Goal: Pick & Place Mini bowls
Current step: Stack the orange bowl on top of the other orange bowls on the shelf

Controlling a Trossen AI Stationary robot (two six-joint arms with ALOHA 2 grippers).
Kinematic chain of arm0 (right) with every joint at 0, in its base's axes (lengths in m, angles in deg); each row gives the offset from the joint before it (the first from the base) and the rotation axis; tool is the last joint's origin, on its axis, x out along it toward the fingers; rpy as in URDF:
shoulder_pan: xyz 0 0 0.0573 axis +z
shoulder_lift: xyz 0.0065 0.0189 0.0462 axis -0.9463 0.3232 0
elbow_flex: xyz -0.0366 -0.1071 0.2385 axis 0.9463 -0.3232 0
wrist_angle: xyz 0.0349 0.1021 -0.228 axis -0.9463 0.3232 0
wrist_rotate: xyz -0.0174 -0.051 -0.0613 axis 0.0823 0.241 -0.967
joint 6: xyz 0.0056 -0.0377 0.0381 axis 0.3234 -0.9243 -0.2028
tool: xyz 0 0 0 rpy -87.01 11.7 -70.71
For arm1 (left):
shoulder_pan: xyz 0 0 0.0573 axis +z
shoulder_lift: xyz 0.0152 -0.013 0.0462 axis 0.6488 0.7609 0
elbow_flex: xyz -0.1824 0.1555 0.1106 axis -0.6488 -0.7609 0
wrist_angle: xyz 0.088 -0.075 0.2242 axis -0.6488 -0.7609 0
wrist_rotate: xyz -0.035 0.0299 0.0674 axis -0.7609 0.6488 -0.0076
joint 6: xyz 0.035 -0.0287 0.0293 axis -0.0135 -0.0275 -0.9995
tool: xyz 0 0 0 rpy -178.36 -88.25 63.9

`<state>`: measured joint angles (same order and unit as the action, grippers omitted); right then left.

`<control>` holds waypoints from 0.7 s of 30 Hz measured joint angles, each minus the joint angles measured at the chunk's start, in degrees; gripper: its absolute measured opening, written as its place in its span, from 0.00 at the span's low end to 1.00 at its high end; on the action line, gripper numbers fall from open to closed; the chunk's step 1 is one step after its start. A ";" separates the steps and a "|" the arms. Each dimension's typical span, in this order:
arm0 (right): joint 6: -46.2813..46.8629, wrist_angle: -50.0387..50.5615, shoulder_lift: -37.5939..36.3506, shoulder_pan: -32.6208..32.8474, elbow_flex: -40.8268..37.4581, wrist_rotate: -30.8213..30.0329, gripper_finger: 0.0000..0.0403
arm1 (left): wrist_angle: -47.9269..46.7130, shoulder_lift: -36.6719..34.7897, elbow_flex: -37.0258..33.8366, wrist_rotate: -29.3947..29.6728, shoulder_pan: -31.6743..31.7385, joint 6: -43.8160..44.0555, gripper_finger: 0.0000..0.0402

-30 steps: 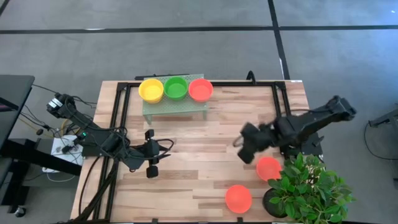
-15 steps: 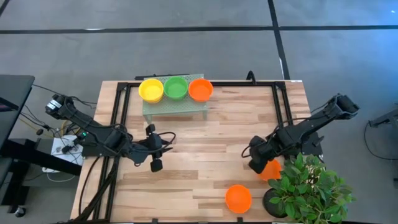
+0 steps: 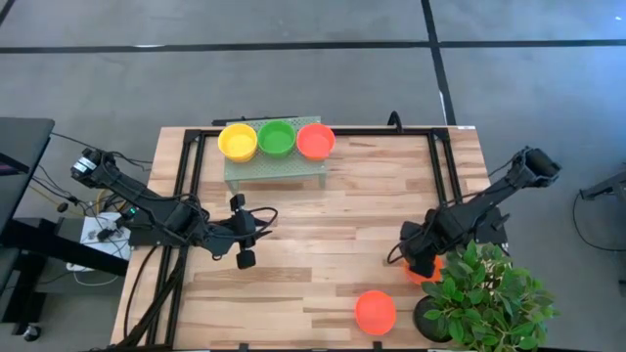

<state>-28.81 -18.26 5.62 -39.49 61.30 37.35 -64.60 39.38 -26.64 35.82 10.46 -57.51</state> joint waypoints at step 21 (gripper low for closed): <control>-1.09 -3.61 -1.35 -5.76 -8.42 1.77 0.25 | 0.04 0.00 0.00 -0.01 0.00 -1.40 0.22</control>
<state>-29.90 -21.88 4.27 -45.25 52.88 39.13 -64.56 39.38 -26.64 35.82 10.46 -58.91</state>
